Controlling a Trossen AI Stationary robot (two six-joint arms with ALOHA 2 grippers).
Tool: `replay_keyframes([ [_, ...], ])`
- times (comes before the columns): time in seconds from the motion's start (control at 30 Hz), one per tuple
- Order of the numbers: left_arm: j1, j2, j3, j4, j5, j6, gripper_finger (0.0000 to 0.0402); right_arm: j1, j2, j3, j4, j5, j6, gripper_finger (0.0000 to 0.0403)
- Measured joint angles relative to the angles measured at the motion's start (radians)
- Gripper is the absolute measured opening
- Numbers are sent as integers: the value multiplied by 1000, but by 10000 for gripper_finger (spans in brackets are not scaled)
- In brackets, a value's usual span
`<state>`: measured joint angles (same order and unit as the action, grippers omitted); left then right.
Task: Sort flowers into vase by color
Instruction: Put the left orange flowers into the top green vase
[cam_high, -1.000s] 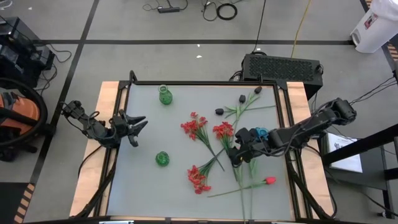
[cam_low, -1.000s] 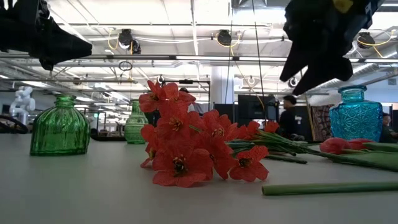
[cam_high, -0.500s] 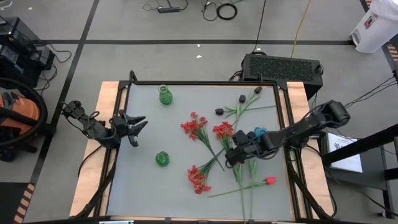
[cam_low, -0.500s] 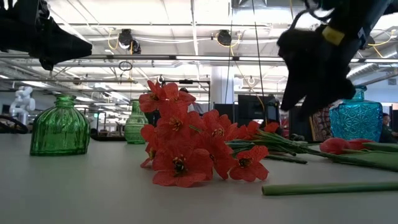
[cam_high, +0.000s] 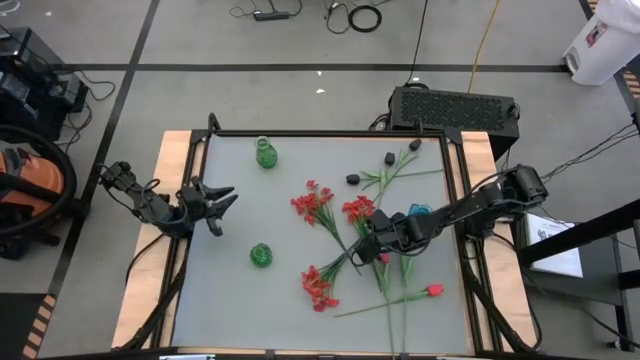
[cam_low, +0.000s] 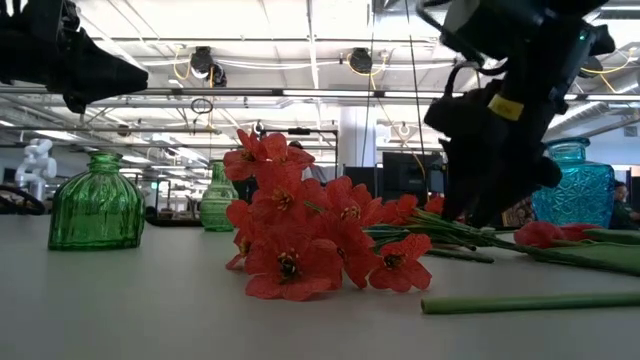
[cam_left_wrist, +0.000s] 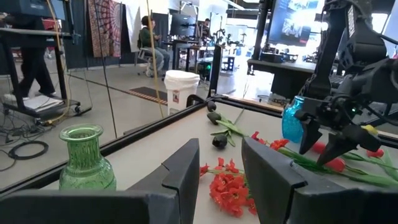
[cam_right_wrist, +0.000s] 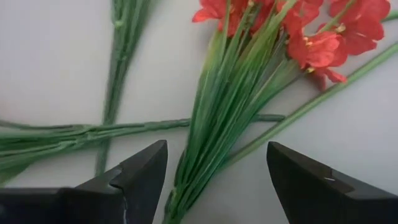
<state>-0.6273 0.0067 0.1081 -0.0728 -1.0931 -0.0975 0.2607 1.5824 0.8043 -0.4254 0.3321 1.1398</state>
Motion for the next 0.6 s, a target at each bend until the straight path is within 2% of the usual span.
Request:
replay_keyframes([
  [0.6,0,0,0,-22,0,-1,128,-48,6,0,85,-20,-30,267],
])
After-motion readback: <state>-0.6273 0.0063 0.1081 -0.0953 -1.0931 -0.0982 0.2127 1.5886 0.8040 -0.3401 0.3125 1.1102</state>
